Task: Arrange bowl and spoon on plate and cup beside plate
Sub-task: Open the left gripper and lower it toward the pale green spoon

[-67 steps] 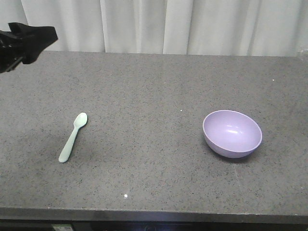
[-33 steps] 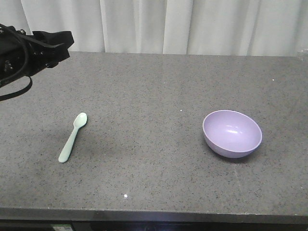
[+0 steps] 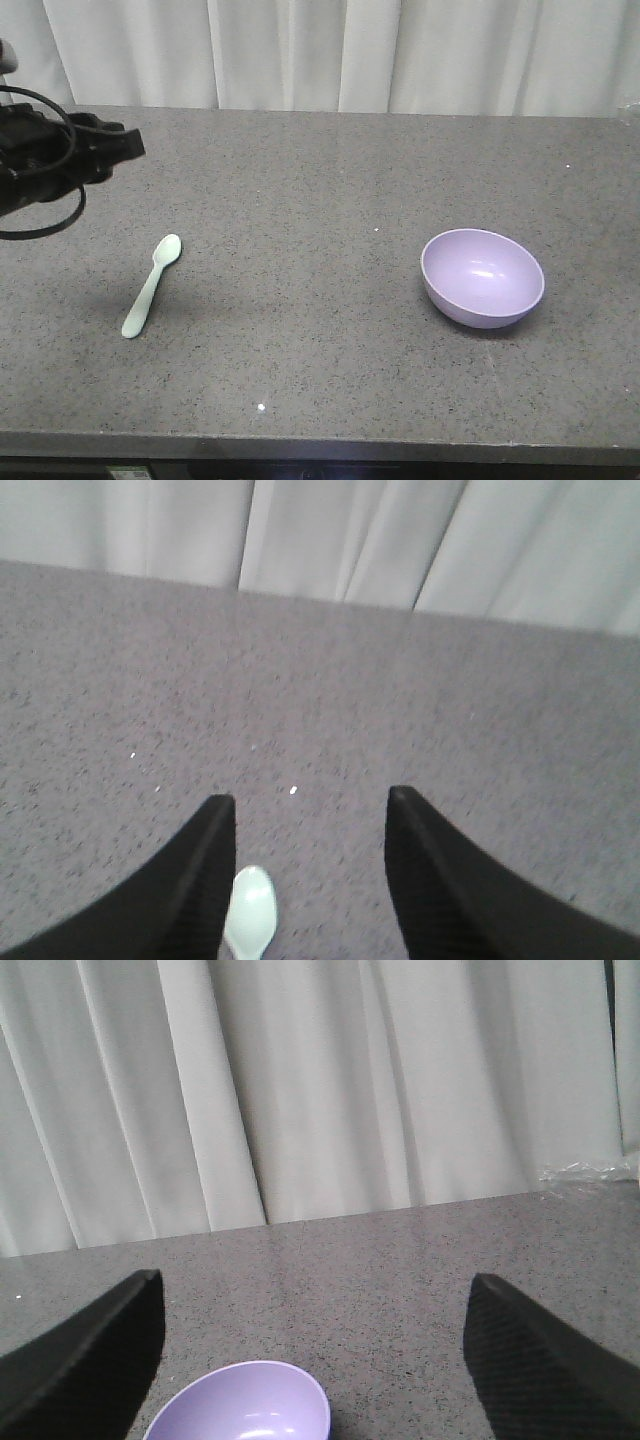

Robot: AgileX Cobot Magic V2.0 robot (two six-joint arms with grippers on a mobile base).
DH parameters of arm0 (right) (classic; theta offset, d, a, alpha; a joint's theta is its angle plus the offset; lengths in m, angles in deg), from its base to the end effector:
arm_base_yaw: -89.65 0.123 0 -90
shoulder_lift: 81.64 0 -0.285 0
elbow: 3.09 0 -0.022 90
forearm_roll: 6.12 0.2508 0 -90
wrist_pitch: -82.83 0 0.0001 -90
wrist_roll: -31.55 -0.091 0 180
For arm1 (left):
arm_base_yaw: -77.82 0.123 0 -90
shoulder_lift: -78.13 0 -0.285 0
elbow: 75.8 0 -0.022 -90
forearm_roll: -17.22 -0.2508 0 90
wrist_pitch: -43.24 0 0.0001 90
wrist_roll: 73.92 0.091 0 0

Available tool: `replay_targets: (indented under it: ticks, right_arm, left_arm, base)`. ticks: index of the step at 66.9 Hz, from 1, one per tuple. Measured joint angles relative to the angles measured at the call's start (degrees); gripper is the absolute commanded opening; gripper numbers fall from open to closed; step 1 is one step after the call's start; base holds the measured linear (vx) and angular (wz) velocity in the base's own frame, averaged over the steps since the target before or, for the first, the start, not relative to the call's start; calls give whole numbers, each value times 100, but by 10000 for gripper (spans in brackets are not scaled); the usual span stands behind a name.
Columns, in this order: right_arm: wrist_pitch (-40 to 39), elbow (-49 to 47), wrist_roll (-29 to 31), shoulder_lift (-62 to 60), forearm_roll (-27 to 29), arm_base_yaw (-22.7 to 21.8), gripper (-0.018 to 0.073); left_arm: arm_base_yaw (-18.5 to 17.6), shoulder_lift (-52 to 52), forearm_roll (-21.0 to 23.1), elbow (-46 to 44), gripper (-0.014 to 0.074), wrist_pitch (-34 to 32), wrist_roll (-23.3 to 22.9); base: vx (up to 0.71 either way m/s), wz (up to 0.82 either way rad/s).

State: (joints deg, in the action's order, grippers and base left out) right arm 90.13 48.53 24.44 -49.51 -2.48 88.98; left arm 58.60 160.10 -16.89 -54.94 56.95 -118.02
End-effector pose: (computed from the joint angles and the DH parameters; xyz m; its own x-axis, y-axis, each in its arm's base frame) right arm 0.0965 -0.0004 0.3220 -0.0171 0.1862 -0.9824 0.0069 0.9825 0.1861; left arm 0.2795 -0.0846 0.3338 -0.4205 -0.0493 -0.9059 0.1358 0.9839 -0.1165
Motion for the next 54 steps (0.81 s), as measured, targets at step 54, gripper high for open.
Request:
replay_targets:
  ticks: [54]
  right_arm:
    - [0, 0, 0, 0, 0, 0, 585]
  left_arm:
    - [-611, 893, -1876, 7, 437, 607, -1677]
  base:
    - [0, 0]
